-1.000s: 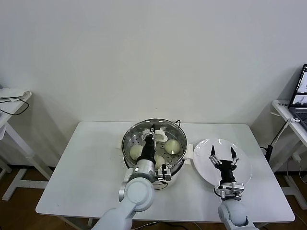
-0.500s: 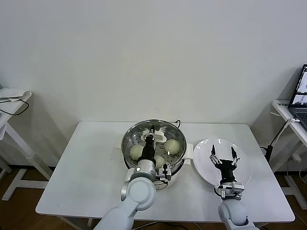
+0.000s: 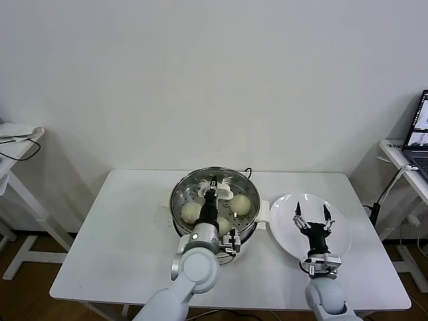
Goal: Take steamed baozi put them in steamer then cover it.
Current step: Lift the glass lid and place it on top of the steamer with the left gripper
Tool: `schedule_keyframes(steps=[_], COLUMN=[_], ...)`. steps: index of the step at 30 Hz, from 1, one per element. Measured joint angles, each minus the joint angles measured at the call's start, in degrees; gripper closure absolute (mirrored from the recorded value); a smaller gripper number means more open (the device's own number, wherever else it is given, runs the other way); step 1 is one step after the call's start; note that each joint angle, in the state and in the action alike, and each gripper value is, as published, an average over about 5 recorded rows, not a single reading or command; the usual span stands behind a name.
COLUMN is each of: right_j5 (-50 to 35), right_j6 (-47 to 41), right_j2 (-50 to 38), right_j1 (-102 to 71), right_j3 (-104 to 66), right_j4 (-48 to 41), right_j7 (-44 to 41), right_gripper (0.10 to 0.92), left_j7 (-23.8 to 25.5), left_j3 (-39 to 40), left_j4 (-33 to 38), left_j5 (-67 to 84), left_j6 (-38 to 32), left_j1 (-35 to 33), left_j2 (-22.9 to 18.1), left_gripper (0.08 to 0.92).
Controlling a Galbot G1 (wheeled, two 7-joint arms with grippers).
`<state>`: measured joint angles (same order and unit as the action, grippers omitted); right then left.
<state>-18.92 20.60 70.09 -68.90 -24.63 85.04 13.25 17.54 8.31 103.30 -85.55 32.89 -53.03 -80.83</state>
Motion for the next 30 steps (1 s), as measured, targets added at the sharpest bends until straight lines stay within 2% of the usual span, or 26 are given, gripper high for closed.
schedule_keyframes(steps=[8, 11, 30], right_j5=[0.0, 0.0, 0.1], right_j6=[0.0, 0.0, -0.1], right_j2=[0.0, 0.1, 0.1], right_j1=[0.1, 0.1, -0.1], right_j3=[0.1, 0.1, 0.2], right_j4=[0.0, 0.0, 0.7], right_j7=[0.0, 0.0, 0.1], right_gripper=[0.203, 0.203, 0.203], left_j7=[0.5, 0.7, 1.2], left_j3=[-0.5, -0.6, -0.5], left_j4=[0.3, 0.6, 6.2], left_j5=[-0.9, -1.1, -0.1], left_j6=[-0.8, -0.9, -0.2], left_j1=[-0.7, -1.1, -3.4], left_j2=[0.1, 0.1, 1.5], left_gripper=[0.804, 0.778, 0.247])
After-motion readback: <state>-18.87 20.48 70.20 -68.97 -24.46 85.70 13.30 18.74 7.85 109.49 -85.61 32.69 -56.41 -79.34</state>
